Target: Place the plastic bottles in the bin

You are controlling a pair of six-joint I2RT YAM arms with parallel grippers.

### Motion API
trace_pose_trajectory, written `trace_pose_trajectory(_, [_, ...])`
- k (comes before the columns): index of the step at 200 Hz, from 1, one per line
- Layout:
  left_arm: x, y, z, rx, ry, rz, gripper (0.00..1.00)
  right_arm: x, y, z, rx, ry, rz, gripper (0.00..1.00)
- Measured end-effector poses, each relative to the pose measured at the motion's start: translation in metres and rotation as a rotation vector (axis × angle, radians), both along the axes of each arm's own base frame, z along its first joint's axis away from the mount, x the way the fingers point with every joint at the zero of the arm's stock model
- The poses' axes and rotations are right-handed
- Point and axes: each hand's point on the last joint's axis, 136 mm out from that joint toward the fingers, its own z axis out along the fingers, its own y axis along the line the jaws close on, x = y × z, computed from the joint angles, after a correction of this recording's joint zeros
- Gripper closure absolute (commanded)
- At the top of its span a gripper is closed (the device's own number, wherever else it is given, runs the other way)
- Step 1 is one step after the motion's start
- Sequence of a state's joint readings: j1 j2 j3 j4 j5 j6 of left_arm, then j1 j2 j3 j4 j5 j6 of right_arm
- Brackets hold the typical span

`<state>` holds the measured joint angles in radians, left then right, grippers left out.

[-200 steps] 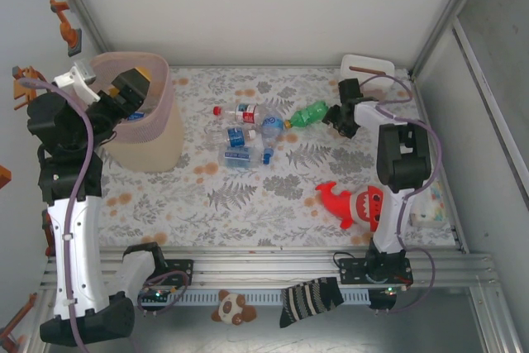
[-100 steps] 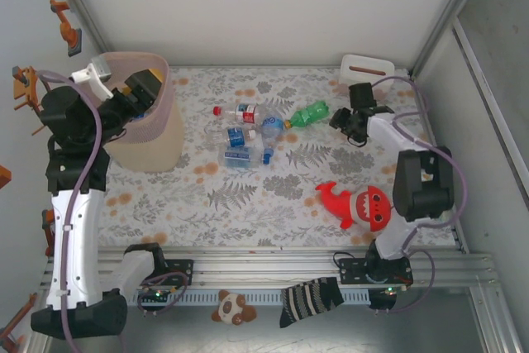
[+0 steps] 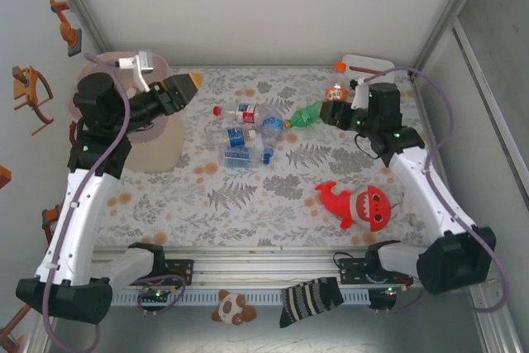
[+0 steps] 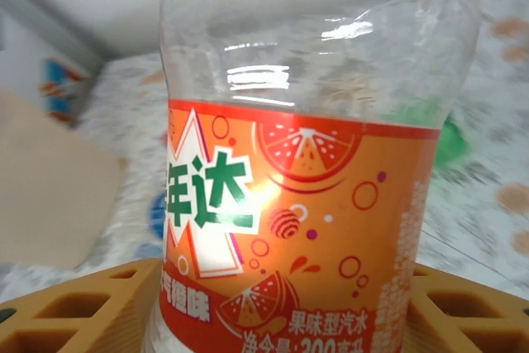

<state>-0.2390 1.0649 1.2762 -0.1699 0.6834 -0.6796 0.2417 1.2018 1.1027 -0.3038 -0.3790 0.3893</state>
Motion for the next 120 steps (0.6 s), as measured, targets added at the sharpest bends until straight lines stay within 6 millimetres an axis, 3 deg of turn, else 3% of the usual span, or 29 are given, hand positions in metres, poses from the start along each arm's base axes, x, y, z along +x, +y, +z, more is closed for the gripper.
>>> trace_pose_trajectory(24, [-0.011,-0.024,0.007,0.001,-0.062,-0.104,0.19,-0.027,0.023,0.04,0.052,-0.13,0.152,0.41])
trace_pose_trajectory(57, [-0.025,-0.056,0.012,0.007,-0.128,-0.235,0.17,-0.062,0.049,0.079,0.115,-0.262,0.331,0.41])
trace_pose_trajectory(85, [-0.04,-0.082,0.015,0.022,-0.173,-0.337,0.13,-0.092,0.07,0.103,0.156,-0.352,0.466,0.41])
trace_pose_trajectory(120, [-0.062,-0.11,0.018,0.036,-0.237,-0.446,0.09,-0.122,0.093,0.119,0.198,-0.4,0.608,0.41])
